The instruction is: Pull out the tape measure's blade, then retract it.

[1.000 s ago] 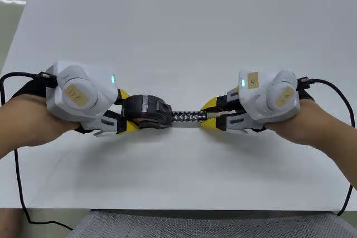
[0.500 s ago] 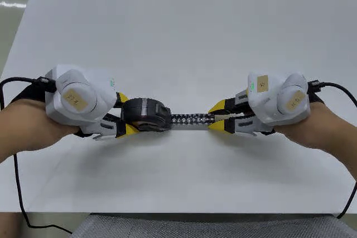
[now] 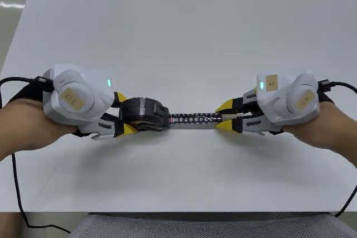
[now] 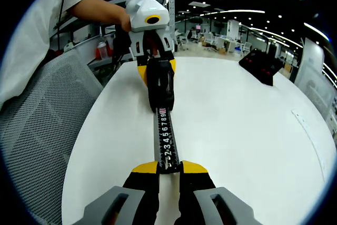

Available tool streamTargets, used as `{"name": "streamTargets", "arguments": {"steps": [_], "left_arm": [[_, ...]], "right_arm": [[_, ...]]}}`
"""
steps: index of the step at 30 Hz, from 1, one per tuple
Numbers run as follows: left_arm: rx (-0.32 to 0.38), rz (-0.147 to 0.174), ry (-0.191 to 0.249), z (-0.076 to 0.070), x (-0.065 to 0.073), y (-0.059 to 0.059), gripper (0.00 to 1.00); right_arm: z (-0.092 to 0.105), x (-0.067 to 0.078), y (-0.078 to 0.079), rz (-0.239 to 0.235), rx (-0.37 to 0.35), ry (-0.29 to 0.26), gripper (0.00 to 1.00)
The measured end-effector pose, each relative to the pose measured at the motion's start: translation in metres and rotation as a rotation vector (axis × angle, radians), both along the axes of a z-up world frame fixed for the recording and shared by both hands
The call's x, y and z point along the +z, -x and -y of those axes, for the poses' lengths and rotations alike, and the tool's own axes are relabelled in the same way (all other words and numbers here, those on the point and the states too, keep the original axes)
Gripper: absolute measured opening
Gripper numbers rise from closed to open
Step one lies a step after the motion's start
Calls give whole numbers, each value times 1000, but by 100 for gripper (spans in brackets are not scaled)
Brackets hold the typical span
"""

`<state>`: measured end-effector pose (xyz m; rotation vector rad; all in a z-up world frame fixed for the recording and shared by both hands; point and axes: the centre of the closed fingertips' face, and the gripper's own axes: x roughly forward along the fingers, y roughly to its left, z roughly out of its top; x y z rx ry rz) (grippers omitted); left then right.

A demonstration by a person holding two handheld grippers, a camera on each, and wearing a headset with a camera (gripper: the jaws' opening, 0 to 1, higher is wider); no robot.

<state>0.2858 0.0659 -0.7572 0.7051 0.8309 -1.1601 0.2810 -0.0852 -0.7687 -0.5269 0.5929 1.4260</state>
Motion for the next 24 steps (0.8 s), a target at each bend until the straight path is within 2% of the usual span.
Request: {"name": "streamTargets", "arguments": {"steps": [24], "left_arm": [[-3,6,0,1,0,0,25]], "right_arm": [[20,-3,0,11,-9,30,10]]}}
